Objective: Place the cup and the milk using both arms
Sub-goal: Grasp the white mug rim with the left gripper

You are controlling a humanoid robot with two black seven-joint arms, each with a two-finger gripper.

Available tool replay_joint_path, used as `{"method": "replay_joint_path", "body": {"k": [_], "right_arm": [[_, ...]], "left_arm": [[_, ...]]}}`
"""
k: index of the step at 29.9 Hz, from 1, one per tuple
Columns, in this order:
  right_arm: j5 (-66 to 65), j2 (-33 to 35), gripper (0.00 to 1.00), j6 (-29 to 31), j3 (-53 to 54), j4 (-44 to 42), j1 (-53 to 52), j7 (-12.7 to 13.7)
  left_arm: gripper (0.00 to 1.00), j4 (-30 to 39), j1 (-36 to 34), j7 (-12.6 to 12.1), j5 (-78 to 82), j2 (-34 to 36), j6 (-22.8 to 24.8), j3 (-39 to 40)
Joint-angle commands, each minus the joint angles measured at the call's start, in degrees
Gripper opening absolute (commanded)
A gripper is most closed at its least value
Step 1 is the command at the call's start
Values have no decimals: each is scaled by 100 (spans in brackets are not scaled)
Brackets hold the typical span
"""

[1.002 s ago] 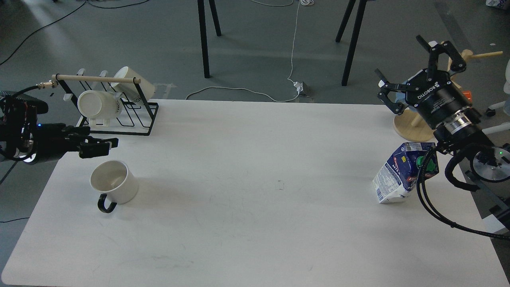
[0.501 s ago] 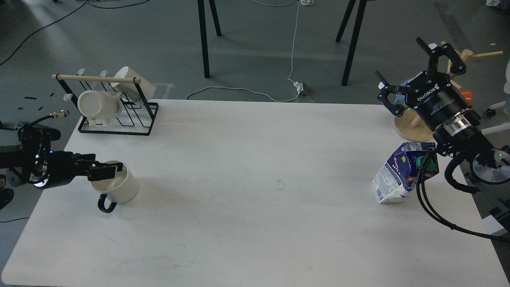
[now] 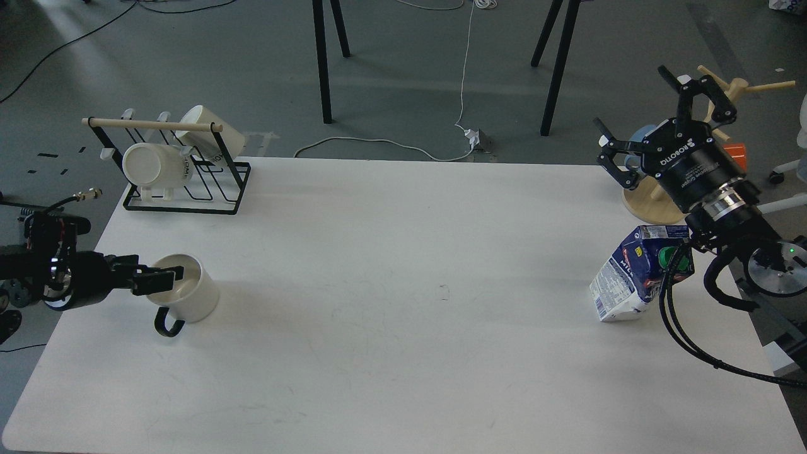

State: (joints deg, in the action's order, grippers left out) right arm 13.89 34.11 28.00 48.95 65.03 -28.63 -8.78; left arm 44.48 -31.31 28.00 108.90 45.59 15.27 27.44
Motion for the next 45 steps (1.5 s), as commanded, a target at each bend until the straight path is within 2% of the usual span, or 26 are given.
{"method": "replay_joint_path", "body": {"k": [1,8,12,14,16,19,20,25,34,40,45], "right_arm": [[0,0,99,0,0,1,7,0],[0,70,99,0,18,1,42,-9],[0,79,99,0,26,-8,86,-9],[0,79,99,0,26,-8,86,-18],[8,79,99,0,18,-8,95,-18],[8,79,99,0,26,1,121,-18],[0,79,99,0,26,-8,121,-18],[0,79,99,0,26,-8,139,-18],[0,79,99,0,26,-17,191,-18],[0,79,99,0,44,-61,191,-18],[0,61,99,0,185,-78,191,-18]], "left_arm": [[100,-150,11,0,0,-191,-146,-2],[95,-633,11,0,-9,-481,-375,-2],[81,-669,11,0,0,-473,-419,-28],[70,-660,11,0,8,-473,-437,-28],[52,-625,11,0,8,-455,-437,-124],[11,-599,-33,0,8,-446,-533,-423],[6,-590,-33,0,8,-446,-629,-467],[0,-555,-24,0,8,-446,-815,-617],[0,-389,-217,0,8,-385,-850,-617],[0,-45,-594,0,8,-455,-710,-696],[0,166,-1402,0,8,-840,-271,-1345]]}}
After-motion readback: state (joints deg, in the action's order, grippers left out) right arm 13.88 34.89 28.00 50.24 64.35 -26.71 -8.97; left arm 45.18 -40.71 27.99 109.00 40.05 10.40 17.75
